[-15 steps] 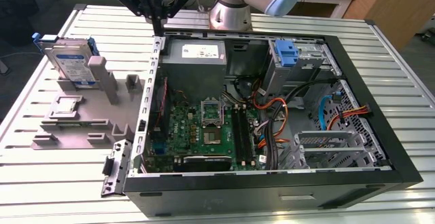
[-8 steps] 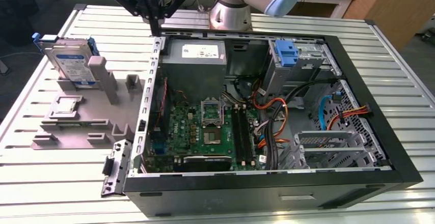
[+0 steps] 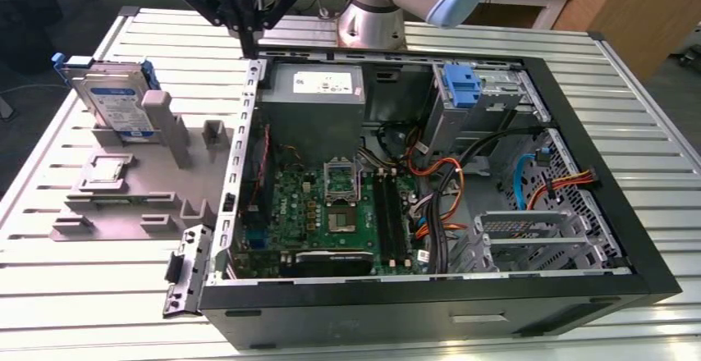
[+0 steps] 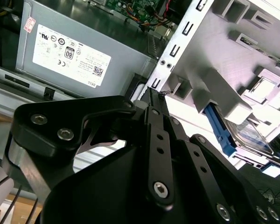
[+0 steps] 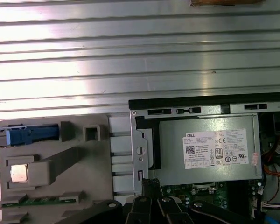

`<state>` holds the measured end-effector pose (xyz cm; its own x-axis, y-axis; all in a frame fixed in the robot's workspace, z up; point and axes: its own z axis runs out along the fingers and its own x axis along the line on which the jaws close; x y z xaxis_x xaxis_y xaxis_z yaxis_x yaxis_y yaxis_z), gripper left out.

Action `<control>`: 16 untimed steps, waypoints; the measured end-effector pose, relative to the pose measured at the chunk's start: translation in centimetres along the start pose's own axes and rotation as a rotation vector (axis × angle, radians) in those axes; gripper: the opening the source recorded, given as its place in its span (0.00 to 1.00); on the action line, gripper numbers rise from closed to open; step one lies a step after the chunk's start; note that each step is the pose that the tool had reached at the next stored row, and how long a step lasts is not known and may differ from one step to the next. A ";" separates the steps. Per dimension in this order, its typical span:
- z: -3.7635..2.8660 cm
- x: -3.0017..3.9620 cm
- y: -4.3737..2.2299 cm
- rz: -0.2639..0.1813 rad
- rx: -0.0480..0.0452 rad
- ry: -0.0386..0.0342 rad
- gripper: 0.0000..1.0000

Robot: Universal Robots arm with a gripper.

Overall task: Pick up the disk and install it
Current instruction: 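Reach for the disk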

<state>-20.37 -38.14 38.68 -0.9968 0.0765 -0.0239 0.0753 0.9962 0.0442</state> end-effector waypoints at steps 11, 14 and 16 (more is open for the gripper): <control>0.05 0.33 -0.03 0.000 -0.0001 0.0000 0.10; 0.06 0.48 -0.04 0.000 -0.0001 0.0000 0.10; 0.07 0.57 -0.05 0.000 -0.0001 0.0000 0.10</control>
<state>-20.94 -38.14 38.59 -0.9968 0.0765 -0.0240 0.0754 0.9962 0.0443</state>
